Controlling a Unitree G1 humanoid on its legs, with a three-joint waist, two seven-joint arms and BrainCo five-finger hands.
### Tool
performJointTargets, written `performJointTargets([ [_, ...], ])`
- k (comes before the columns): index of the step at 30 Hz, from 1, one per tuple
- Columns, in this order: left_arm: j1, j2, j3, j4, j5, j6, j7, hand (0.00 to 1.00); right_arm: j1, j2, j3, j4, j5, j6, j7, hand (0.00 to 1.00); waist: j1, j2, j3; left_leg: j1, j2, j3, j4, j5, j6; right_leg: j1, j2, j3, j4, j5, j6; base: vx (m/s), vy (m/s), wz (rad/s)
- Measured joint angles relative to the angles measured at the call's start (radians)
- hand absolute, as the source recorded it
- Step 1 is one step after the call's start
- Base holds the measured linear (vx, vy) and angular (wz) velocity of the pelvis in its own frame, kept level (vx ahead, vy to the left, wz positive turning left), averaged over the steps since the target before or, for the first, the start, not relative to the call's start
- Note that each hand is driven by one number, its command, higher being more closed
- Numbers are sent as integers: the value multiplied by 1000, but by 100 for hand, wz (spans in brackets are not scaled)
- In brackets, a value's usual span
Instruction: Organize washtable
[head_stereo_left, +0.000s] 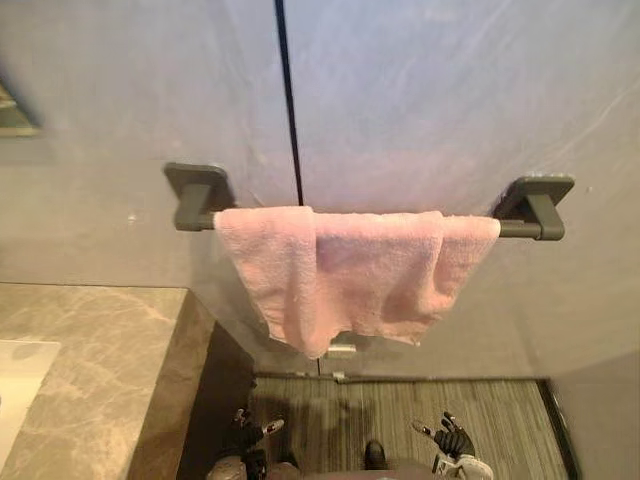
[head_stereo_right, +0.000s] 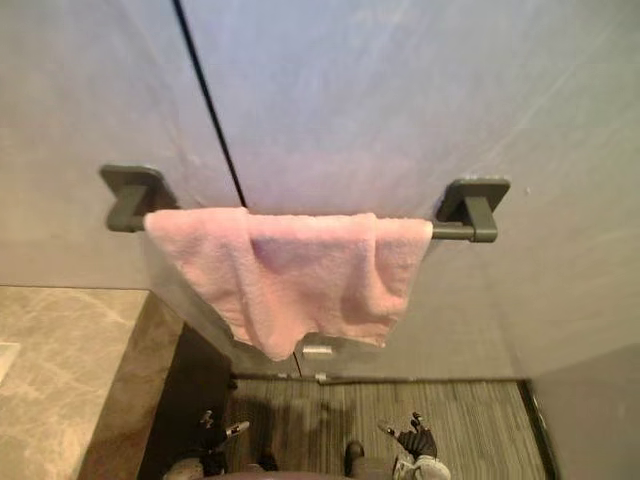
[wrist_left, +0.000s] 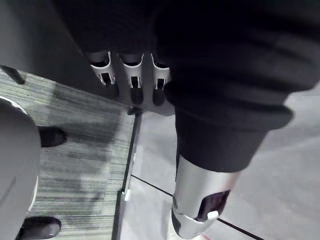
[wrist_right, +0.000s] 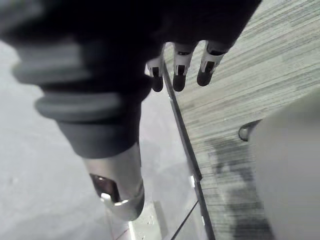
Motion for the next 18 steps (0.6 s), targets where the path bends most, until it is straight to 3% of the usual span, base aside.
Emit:
performJointTargets([
  [1, -1, 2, -2, -7, 0, 3, 2, 0, 5, 4, 1, -12, 0, -1, 0, 0, -1, -7, 0, -7, -2, -4, 6, 1, 1, -27, -10, 5, 77, -38, 6, -46, -57, 59],
  [3, 1, 12, -13, -35, 0, 8, 4, 0, 44, 12, 14, -37, 0, 0, 1, 0, -2, -39, -8, -20, -37, -78, 38, 2, 3, -38, -99, 45, 376, -155, 40, 41, -157, 114],
  [5, 1, 12, -19, -59, -1, 6, 4, 0, 44, 22, 28, -41, 0, 1, 4, 0, 11, -67, -29, -66, -44, -122, 94, 3, 1, -17, -165, 122, 427, -158, 42, 28, -328, 98],
  [6, -3, 14, -19, -62, -1, 4, 4, 0, 20, 33, 29, -45, 0, 1, 4, 0, 11, -73, -31, -109, -39, -144, 136, 6, -7, 10, -177, 186, 357, -160, 64, -47, -385, 68],
  [7, -11, 13, -22, -56, -1, 7, 4, 0, 1, 35, 30, -44, 0, 1, 4, 0, 8, -76, -36, -136, -26, -160, 156, 20, -29, 28, -144, 210, 326, -176, 58, -161, -406, 43],
  [9, -12, -18, -42, -52, -3, 9, 13, 0, -31, 5, 66, -54, 2, 0, 0, 0, 10, 3, -33, -203, 53, -199, 174, 45, -68, 62, -64, 188, 220, -191, 77, -190, -368, 41],
  [11, -24, -48, -70, -52, -5, 8, 24, 0, -29, -14, 66, -56, 3, 1, -3, 0, 3, 50, -26, -250, 89, -245, 181, 76, -79, 91, -20, 96, 165, -219, 58, -201, -306, 81],
  [12, -26, -50, -85, -51, -4, 8, 23, 0, -30, -17, 66, -51, 3, 1, -6, 0, -1, 55, -20, -266, 96, -244, 171, 114, -84, 92, -6, 63, 165, -221, 51, -307, -371, 147],
  [13, -28, -44, -109, -52, -4, 6, 21, 0, -32, -14, 62, -33, 2, 2, -18, 0, -3, 33, -11, -262, 96, -214, 42, 282, -79, 82, 9, 17, 161, -198, 19, -263, -259, 166],
  [14, -30, -39, -106, -55, -4, 6, 21, 0, -30, -10, 56, -24, 0, 2, -23, 0, -10, 10, -10, -241, 84, -170, -56, 369, -67, 86, -4, -22, 131, -188, 5, -279, -299, 205],
  [15, -46, -34, -98, -57, 2, 6, 20, 0, -37, -14, 35, -16, 0, 3, -30, 0, -11, -2, 7, -251, 62, -78, 55, 287, -73, 100, -10, -94, 105, -179, -14, -217, -216, 174],
  [16, -50, -33, -97, -56, 9, 9, 20, 0, -52, -16, 13, -14, 1, 4, -37, 0, -19, -9, 16, -259, 48, -26, 158, 185, -24, 86, -23, -145, 112, -168, -39, -162, -191, 131],
  [17, -50, -33, -97, -57, 12, 8, 19, 0, -58, -16, 9, -13, 1, 4, -38, 0, -22, -7, 17, -257, 45, -2, 189, 159, -18, 84, -28, -163, 112, -163, -47, -178, -111, 88],
  [18, -50, -34, -97, -54, 18, 9, 18, 0, -61, -16, 8, -15, 1, 2, -38, 0, -24, -9, 18, -253, 42, 63, 275, 90, -11, 74, -41, -211, 103, -145, -87, -209, -83, 80],
])
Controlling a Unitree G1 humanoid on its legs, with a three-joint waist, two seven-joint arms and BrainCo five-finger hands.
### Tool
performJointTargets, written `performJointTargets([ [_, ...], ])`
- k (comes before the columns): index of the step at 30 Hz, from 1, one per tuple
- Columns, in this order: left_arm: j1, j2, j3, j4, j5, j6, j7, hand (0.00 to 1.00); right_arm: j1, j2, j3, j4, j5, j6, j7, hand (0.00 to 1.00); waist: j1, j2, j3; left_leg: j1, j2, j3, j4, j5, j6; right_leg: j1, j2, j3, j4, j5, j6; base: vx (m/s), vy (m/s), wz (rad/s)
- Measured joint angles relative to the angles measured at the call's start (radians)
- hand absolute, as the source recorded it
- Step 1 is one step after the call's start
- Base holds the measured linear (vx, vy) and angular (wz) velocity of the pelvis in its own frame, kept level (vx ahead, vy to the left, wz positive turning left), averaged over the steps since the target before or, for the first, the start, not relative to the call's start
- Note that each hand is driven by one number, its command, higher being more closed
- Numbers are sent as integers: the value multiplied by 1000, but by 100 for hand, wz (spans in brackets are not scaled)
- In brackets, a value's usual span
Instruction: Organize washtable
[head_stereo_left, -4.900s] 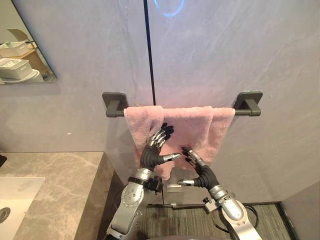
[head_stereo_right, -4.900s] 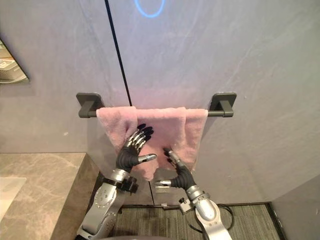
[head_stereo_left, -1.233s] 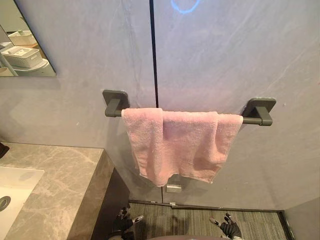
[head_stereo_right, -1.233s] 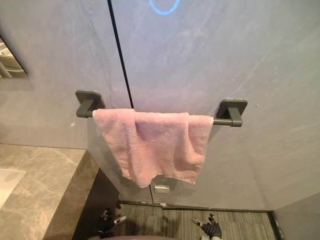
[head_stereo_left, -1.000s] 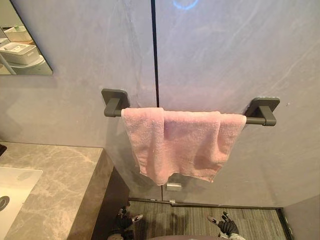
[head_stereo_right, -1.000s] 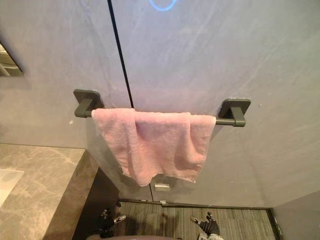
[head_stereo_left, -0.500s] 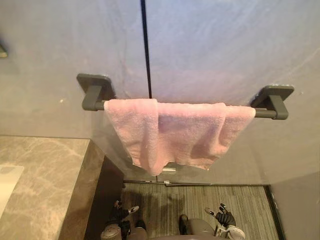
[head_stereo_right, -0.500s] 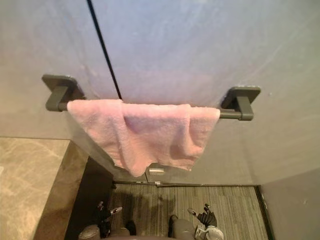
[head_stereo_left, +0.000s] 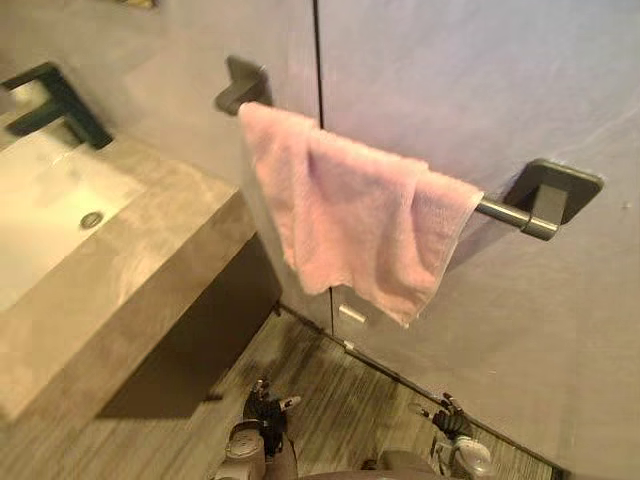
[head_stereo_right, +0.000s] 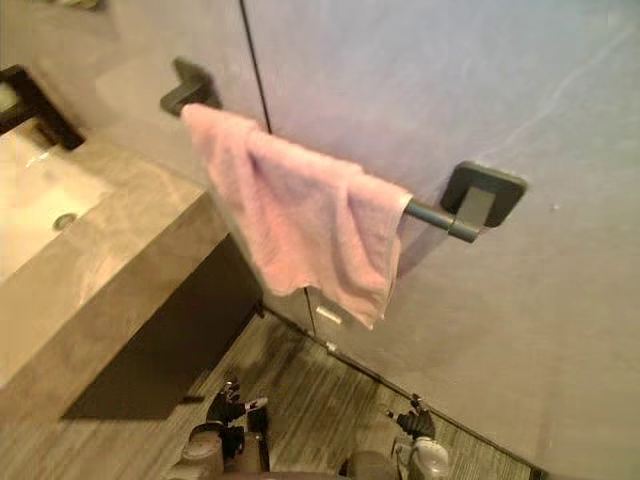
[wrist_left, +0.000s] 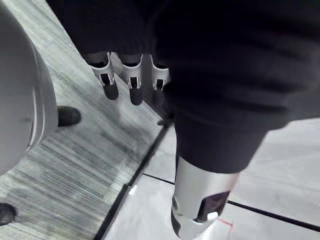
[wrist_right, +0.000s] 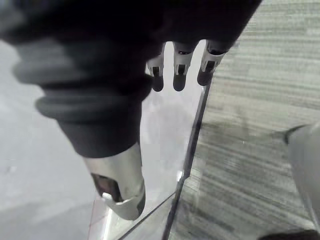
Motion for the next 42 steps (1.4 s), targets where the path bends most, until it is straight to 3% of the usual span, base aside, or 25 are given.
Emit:
performJointTargets([
  [1, -2, -6, 0, 11, 4, 0, -1, 0, 9, 3, -1, 5, 0, 0, 0, 0, -2, 4, -2, 26, 3, 77, 107, -78, 20, 9, -17, -66, -32, 7, -17, -209, -83, 79],
  [3, -11, -17, -1, 53, 6, 6, -2, 0, 27, 3, -3, 18, 0, 2, 0, 0, -14, 19, -9, 82, 15, 130, 150, -137, 32, 32, -24, -134, -73, 9, -19, -154, -19, 82],
  [4, -14, -21, -2, 70, 7, 9, -3, 0, 35, 3, -9, 22, 0, 6, -1, 0, -25, 28, -14, 110, 17, 139, 139, -157, 30, 39, -26, -165, -82, 11, -21, -206, 51, 127],
  [5, -17, -25, -5, 95, 14, 19, -10, 0, 43, 13, -36, 24, 13, 13, -1, 0, -40, 46, -24, 176, 9, 156, 12, -160, 21, 45, -28, -222, -92, 22, -14, -180, 110, 137],
  [6, -17, -24, -14, 97, 18, 24, -19, 0, 45, 13, -52, 26, 19, 14, -5, 0, -54, 61, -33, 224, -11, 139, -148, -137, -5, 46, -20, -260, -105, 34, -3, -168, 143, 138],
  [7, -15, -23, -20, 98, 20, 24, -20, 0, 42, 13, -61, 29, 19, 15, -5, 0, -58, 81, -43, 242, -24, 119, -226, -125, -3, 44, -13, -278, -112, 41, 2, -115, 164, 121],
  [8, -18, -4, -35, 104, 23, 24, -20, 0, 34, 15, -65, 45, 17, 16, -6, 0, -52, 64, -43, 252, -44, 83, -296, -71, 11, 41, -15, -280, -136, 75, 11, -106, 164, 90],
  [11, 1, 38, -40, 108, 30, 25, -19, 0, 24, 25, -58, 63, 16, 16, -6, 0, -26, 41, -51, 255, -69, 45, -317, -51, 33, 75, -16, -250, -194, 116, 35, -90, 138, 45],
  [15, 56, 48, 6, 114, 37, 23, -17, 0, 0, 19, -30, 88, -7, 17, -4, 0, -27, 51, -63, 290, -106, 13, -400, 0, 59, 112, -26, -263, -242, 148, 59, -108, 94, 21],
  [18, 60, 50, 38, 114, 35, 20, -17, 0, -20, 21, -30, 108, -31, 22, -2, 0, -22, 44, -61, 268, -119, -36, -408, 21, 73, 114, -30, -304, -249, 162, 65, -116, 26, 47],
  [21, 59, 54, 41, 113, 34, 20, -16, 0, -27, 22, -28, 130, -40, 23, -3, 0, -25, 37, -62, 240, -131, -111, -412, 45, 78, 124, -40, -377, -249, 162, 66, -92, -7, 82],
  [25, 53, 51, 66, 82, 24, 16, -14, 0, -38, 14, -31, 148, -41, 24, -8, 0, -11, 36, -30, 153, -161, -283, -414, 102, 65, 154, -61, -607, -247, 151, 71, -70, -8, 155],
  [27, 40, 50, 75, 74, 19, 18, -14, 0, -43, 11, -50, 151, -41, 25, -10, 0, -5, 22, -19, 137, -142, -80, -412, 46, 143, 181, -81, -742, -274, 158, 81, -142, 28, 158],
  [28, 37, 50, 76, 73, 17, 18, -14, 0, -44, 12, -58, 157, -40, 25, -10, 0, -8, 12, -16, 138, -135, 2, -406, 48, 139, 183, -91, -770, -272, 160, 85, -6, 106, 165],
  [30, 45, 34, 79, 75, 16, 21, -14, 0, -59, -19, -69, 167, -41, 35, -21, 0, -20, 42, -16, 143, -89, 321, -411, 55, 132, 197, -118, -847, -219, 164, 91, 89, 205, 152],
  [31, 49, 34, 82, 75, 16, 21, -14, 0, -72, -21, -73, 167, -41, 35, -24, 0, -25, 46, -13, 140, -83, 338, -408, 85, 114, 197, -123, -846, -206, 163, 92, 101, 193, 124],
  [32, 51, 39, 102, 72, 15, 20, -15, 0, -86, -19, -80, 167, -41, 37, -27, 0, -24, 37, -9, 136, -90, 322, -404, 113, 139, 197, -136, -835, -191, 163, 93, 93, 141, 81],
  [36, 32, 92, 118, 65, 13, 21, -15, 0, -148, 27, -78, 163, -41, 35, -25, 0, 3, -24, 10, 83, -120, 296, -371, 107, 144, 175, -169, -826, -192, 161, 97, 27, 76, 42],
  [38, 27, 100, 116, 65, 13, 20, -15, 0, -153, 21, -81, 160, -41, 35, -26, 0, 11, -23, 16, 74, -126, 296, -327, 69, 141, 177, -187, -817, -187, 163, 103, -28, 80, 8],
  [39, 23, 99, 109, 69, 14, 18, -14, 0, -153, 15, -83, 155, -42, 35, -26, 0, 19, -17, 17, 72, -126, 307, -273, 9, 144, 179, -221, -796, -154, 154, 144, -26, 80, -25],
  [40, 21, 98, 102, 75, 14, 18, -14, 0, -151, 11, -82, 154, -43, 35, -26, 0, 21, -14, 17, 68, -128, 316, -250, -23, 150, 179, -242, -793, -129, 140, 152, -41, 182, -30],
  [41, 21, 99, 76, 75, 16, 18, -16, 0, -140, 0, -80, 157, -54, 36, -25, 0, 13, -1, 20, 64, -143, 341, -216, -72, 157, 170, -302, -787, -61, 111, 161, -17, 169, -3],
  [42, 25, 95, 59, 76, 16, 18, -17, 0, -111, -6, -75, 158, -63, 41, -25, 0, -4, 3, 20, 72, -165, 358, -174, -114, 170, 152, -369, -764, 39, 60, 88, 19, 224, 1],
])
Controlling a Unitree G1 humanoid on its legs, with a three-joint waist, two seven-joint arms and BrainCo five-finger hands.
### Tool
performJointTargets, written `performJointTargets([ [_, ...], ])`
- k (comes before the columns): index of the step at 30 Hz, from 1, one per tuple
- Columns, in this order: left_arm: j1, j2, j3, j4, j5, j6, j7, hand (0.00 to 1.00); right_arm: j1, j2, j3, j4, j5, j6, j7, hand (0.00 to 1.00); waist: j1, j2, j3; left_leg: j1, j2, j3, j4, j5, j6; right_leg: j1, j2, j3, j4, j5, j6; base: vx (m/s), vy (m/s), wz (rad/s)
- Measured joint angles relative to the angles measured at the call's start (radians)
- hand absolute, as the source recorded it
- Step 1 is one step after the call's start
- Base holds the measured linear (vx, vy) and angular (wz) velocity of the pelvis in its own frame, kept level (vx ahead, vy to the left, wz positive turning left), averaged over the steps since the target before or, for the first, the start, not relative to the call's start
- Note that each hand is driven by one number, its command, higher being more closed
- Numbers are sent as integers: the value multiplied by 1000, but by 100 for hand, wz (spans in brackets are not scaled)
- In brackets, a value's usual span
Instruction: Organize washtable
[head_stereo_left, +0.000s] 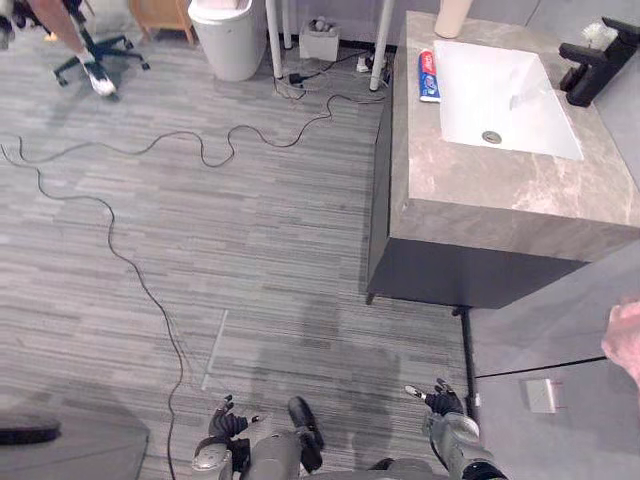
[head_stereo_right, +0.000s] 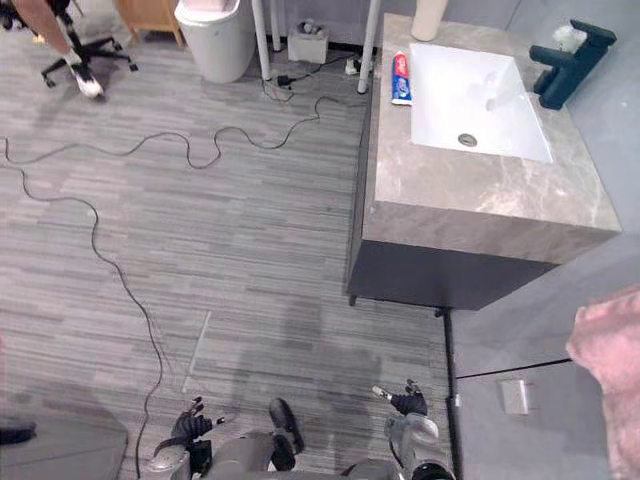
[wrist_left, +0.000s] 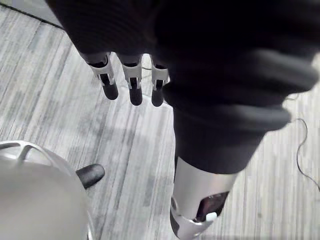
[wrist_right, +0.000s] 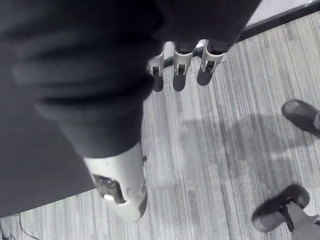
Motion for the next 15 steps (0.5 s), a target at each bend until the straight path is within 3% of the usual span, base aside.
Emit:
performJointTargets([
  [1, 2, -5, -6, 0, 0, 0, 1, 0, 16, -15, 1, -3, -3, 3, 0, 0, -3, 26, -1, 2, 7, -3, 17, -21, 9, -26, -11, 49, 75, -50, -119, 68, 191, 15],
  [2, 3, -9, -29, 5, 0, 1, 3, 0, 48, -15, 2, -11, -4, 13, 0, 0, -18, 29, 7, 9, -16, -41, 31, -33, 34, -110, 22, 316, 139, -92, -239, 166, 175, 49],
  [3, -8, 7, -47, 12, 0, 1, 2, 0, 49, -12, -19, -37, 15, 12, -1, 0, -54, 40, 8, 39, -51, -92, 0, -37, 42, -151, 89, 524, 173, -115, -173, 155, 135, 63],
  [4, -15, 8, -52, 17, 0, 1, 2, 0, 43, -13, -22, -34, 15, 14, 0, 0, -58, 34, 16, 56, -65, -110, -21, -38, 43, -171, 123, 589, 195, -134, -132, 169, 77, 72],
  [5, -21, 4, -51, 21, 0, 2, 0, 0, 46, -10, -18, -30, 21, 14, 0, 0, -59, 23, 24, 87, -81, -141, -49, -38, 43, -205, 188, 658, 220, -154, -98, 129, 48, 47],
  [7, -26, -23, -36, 21, 4, 3, -2, 0, 43, -3, 2, -40, 34, 8, 1, 0, -57, 13, 38, 137, -87, -192, -72, -38, 42, -288, 303, 698, 225, -161, -88, 180, 37, 60],
  [10, -43, -38, -18, 39, 11, 4, -4, 0, 48, 9, 2, -57, 46, -7, 1, 0, -56, 11, 39, 173, -91, -240, -106, -37, 37, -386, 378, 746, 195, -141, -57, 236, 36, 77],
  [11, -44, -55, -7, 38, 12, 4, -6, 0, 63, 17, -1, -76, 55, -11, 1, 0, -64, 8, 37, 202, -106, -278, -128, -32, 26, -417, 397, 792, 155, -105, -85, 224, 27, 101],
  [13, -45, -83, 42, 36, 19, 3, -7, 0, 91, 18, -2, -102, 64, -12, 1, 0, -73, -1, 30, 237, -115, -314, -113, -60, 17, -408, 389, 790, 148, -83, -97, 352, -12, 105],
  [14, -43, -97, 74, 24, 22, 2, -7, 0, 105, 24, 2, -115, 64, -12, 2, 0, -70, -6, 23, 234, -114, -322, -38, -112, -10, -379, 378, 781, 113, -36, -106, 585, -40, 92],
  [15, -40, -105, 105, 22, 23, 5, -6, 0, 107, 30, 2, -126, 65, -10, 3, 0, -66, -2, 22, 194, -82, -300, 135, -160, -59, -347, 373, 775, 86, 27, -119, 524, -38, 70],
])
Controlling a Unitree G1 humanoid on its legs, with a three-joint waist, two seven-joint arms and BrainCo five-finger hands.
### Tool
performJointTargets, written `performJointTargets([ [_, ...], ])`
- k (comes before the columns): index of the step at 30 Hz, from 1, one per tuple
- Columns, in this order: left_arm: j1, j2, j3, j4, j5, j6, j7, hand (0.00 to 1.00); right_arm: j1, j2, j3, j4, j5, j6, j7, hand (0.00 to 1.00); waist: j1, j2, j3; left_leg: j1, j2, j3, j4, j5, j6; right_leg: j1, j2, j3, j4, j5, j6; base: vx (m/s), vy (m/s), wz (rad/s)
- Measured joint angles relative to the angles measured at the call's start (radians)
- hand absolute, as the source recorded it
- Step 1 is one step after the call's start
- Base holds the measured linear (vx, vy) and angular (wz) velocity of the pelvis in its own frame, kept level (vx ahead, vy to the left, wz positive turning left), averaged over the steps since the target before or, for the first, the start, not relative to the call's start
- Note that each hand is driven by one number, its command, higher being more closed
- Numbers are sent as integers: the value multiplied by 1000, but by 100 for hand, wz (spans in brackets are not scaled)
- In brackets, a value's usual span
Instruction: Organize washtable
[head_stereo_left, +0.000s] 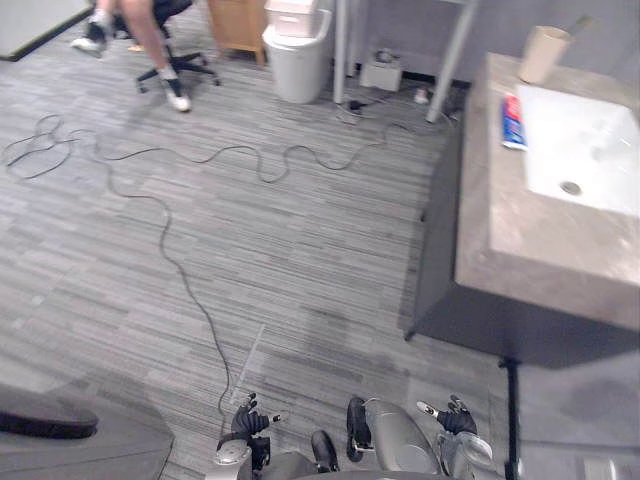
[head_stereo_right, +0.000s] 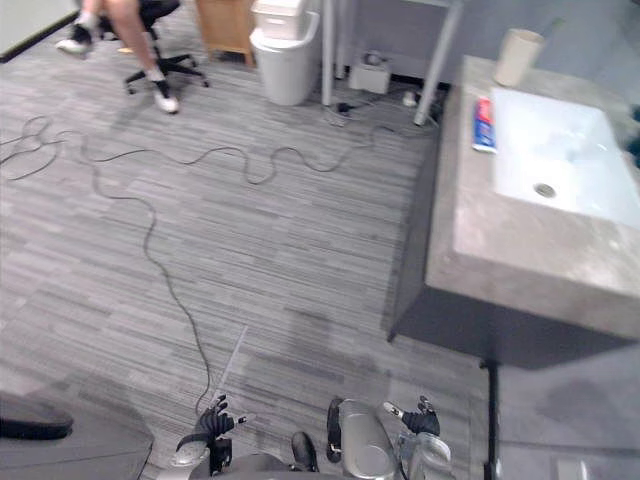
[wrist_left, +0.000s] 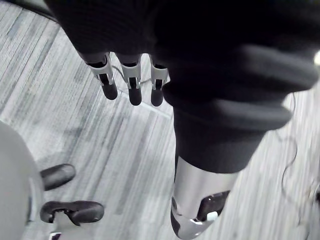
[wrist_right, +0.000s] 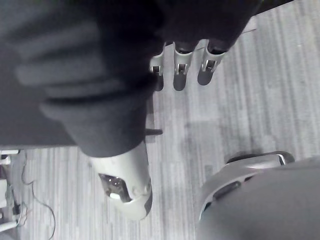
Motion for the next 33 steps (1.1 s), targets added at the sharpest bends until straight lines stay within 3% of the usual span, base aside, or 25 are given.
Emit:
performJointTargets([
  [1, -1, -7, 10, -3, 0, 0, -1, 0, 2, 0, 4, -6, -3, 1, 0, 0, -1, 8, -4, -43, 26, 21, 106, -3, -5, 21, 3, -8, -23, -1, 1, 520, -50, 52],
  [2, -1, -22, 31, -21, 0, 0, -1, 0, 10, 0, 16, -17, -3, 2, 0, 0, 8, 27, -7, -137, 99, 62, 346, 12, -37, 75, 16, -22, -85, 2, -1, 632, -3, 12],
  [3, 0, -24, 55, -46, -1, -3, -1, 0, 12, -1, 30, -19, -3, 4, 1, 0, 28, 40, -4, -204, 193, 110, 529, -3, -36, 136, 34, -13, -122, 4, -8, 520, 12, -8],
  [5, -2, -28, 70, -56, -1, -2, -1, 0, 12, 3, 36, -18, -3, 5, -2, 0, 44, 39, -2, -231, 289, 130, 582, -5, -33, 231, 44, 12, -178, 4, -8, 522, 79, -38],
  [8, -7, -30, 65, -62, -1, -3, 0, 0, 1, 15, 31, -23, -3, 4, -3, 0, 51, 30, -3, -288, 348, 124, 385, 3, -44, 289, 6, 73, -195, -2, 4, 382, 165, -56],
  [10, -16, -30, 58, -60, -1, -3, 1, 0, 4, 25, 3, -23, -3, 4, -4, 0, 56, 29, -7, -307, 343, 85, 168, 69, -68, 308, -31, 110, -199, -31, 60, 369, 337, -59],
  [11, -19, -41, 46, -46, -1, -4, 2, 0, 13, 15, -5, -20, -3, 4, -4, 0, 60, 53, -19, -300, 343, 45, 57, 269, -63, 321, -30, 135, -213, -60, 116, 249, 286, -37],
  [12, -28, -32, 41, -35, -1, -2, 3, 0, 11, 15, -5, -1, -3, 7, -5, 0, 58, 29, -23, -294, 317, 55, 64, 254, -34, 329, -58, 149, -222, -70, 133, 306, 344, -9],
  [13, -36, -11, 23, -26, -1, -2, 5, 0, 17, 33, -2, 24, -5, 9, -2, 0, 43, -9, -40, -290, 270, 59, 44, 242, -29, 334, -95, 154, -248, -53, 134, 235, 251, 16],
  [14, -45, -3, 12, -19, -2, -1, 4, 0, 19, 43, -9, 35, -4, 10, -4, 0, 44, -22, -39, -292, 258, 67, 56, 225, -23, 340, -109, 159, -265, -38, 137, 315, 310, 7],
  [16, -45, 6, 10, -4, 1, 1, 2, 0, 14, 47, -24, 48, -5, 13, -2, 0, 47, -32, -44, -273, 248, 98, 94, 163, 2, 349, -132, 184, -258, 17, 180, 252, 284, -28],
  [17, -43, 6, 11, -1, 2, 2, 2, 0, 14, 52, -32, 47, -5, 12, -2, 0, 48, -32, -43, -253, 236, 106, 77, 153, 0, 336, -139, 200, -224, 23, 179, 166, 245, -50],
  [18, -38, 4, 9, 0, 4, 5, 2, 0, 15, 54, -38, 43, -5, 12, -2, 0, 46, -30, -42, -203, 224, 139, 36, 132, -7, 276, -154, 243, -91, 34, 179, 118, 170, -52],
  [19, -33, 4, 7, 0, 8, 5, 2, 0, 15, 52, -39, 36, -5, 12, -2, 0, 45, -25, -39, -177, 219, 157, 19, 127, -6, 229, -157, 260, 12, 55, 175, 130, 173, -78],
  [20, -26, 4, 0, 1, 8, 10, 3, 0, 19, 36, -45, 14, -3, 11, -2, 0, 40, -4, -26, -119, 211, 192, -15, 111, -3, 106, -167, 265, 235, 105, 158, 130, 138, -64],
  [23, -22, 6, 0, 18, 7, 22, 3, 0, 17, 33, -44, -10, -4, 9, -2, 0, 30, -1, -24, -16, 203, 245, -87, 97, -17, -41, -164, 158, 413, 58, 118, 140, 98, -59],
  [25, -18, 0, 2, 20, 7, 24, 2, 0, 16, 38, -44, -23, -4, 7, -1, 0, 20, -1, -24, 31, 200, 273, -130, 95, -34, -105, -165, 36, 366, 31, 105, 164, 16, -32],
  [26, -16, -5, 1, 22, 7, 24, 0, 0, 10, 36, -44, -22, -4, 5, 0, 0, 12, 0, -24, 52, 200, 286, -154, 95, -48, -119, -163, -63, 256, 25, 101, 296, -36, -29],
  [27, -18, -8, 1, 28, 7, 24, -1, 0, 6, 36, -44, -15, -6, 6, 0, 0, 13, -3, -27, 69, 195, 302, -174, 97, -72, -108, -152, -157, 84, 49, 75, 208, -35, -28],
  [28, -19, -6, 1, 31, 8, 24, -2, 0, 6, 38, -44, -11, -6, 6, 0, 0, 16, -10, -31, 76, 188, 310, -181, 94, -85, -99, -143, -184, -10, 81, 58, 303, -66, -23],
  [29, -20, 1, 3, 39, 8, 24, -2, 0, 12, 43, -44, 7, -8, 7, 1, 0, 14, -34, -45, 92, 159, 311, -188, 82, -106, -91, -117, -168, -141, 168, 28, 423, -111, -29],
  [30, -23, -13, 25, 48, 8, 27, -3, 0, 5, 35, -50, 7, -7, 6, 2, 0, 16, -11, -41, 127, 177, 316, -183, 72, -122, -79, -96, -143, -126, 201, -23, 502, -110, -24],
  [32, -20, -39, 32, 46, 9, 25, -14, 0, 14, 24, -73, -13, -10, 5, 4, 0, 3, 48, -62, 145, 223, 285, -132, 53, -148, -56, -62, -160, -97, 120, -17, 534, -101, -1],
  [33, -22, -45, 35, 46, 9, 25, -20, 0, 16, 25, -76, -23, -17, 8, 2, 0, -2, 55, -60, 128, 277, 243, 0, 37, -161, -19, -46, -163, -83, 79, -18, 505, -150, 6],
])
